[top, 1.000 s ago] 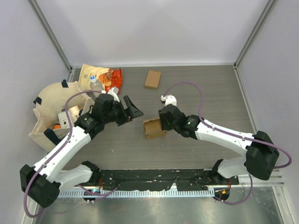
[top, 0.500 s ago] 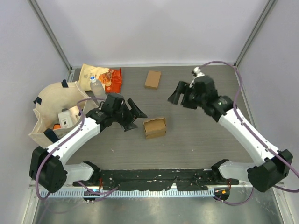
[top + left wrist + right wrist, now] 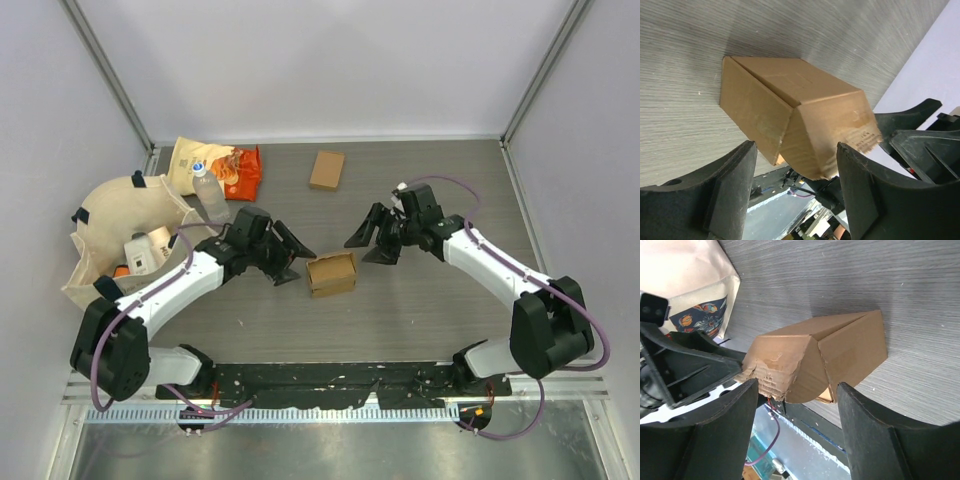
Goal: Fold the paper box
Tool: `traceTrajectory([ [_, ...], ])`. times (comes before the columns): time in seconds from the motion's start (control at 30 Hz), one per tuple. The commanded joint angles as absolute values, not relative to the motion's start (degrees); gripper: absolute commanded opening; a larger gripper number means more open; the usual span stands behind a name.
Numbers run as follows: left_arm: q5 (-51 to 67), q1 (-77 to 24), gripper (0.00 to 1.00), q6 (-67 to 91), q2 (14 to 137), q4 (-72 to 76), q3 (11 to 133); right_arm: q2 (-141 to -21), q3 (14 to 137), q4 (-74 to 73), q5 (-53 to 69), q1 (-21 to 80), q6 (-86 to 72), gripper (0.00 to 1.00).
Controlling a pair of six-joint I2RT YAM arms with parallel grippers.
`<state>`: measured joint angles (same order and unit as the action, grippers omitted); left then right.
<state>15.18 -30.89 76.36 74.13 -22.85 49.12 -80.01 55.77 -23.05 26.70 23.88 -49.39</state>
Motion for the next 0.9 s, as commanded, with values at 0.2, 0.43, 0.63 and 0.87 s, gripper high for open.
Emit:
traceTrajectory([
  [0.2, 16.17, -30.94, 0.56, 76.73, 73.74, -11.0, 42.37, -78.58, 48.18, -8.63, 31.73, 24.7, -56.15, 0.57],
  [0.43, 14.07, -30.85, 0.41, 75.06, 71.55, -7.56, 37.53, -77.35, 37.54, 1.91, 30.76, 25.14, -60.2, 0.3],
  [0.63, 11.43, -30.85, 0.31, 71.81, 68.12, -3.98, 31.56, -76.29, 32.26, 5.89, 28.84, 25.49, -51.26, 0.26],
  [0.87, 13.62, -32.6, 0.31, 63.56, 70.31, -2.37, 32.15, -76.56, 30.06, 8.0, 34.28, 26.54, -37.54, 0.28],
])
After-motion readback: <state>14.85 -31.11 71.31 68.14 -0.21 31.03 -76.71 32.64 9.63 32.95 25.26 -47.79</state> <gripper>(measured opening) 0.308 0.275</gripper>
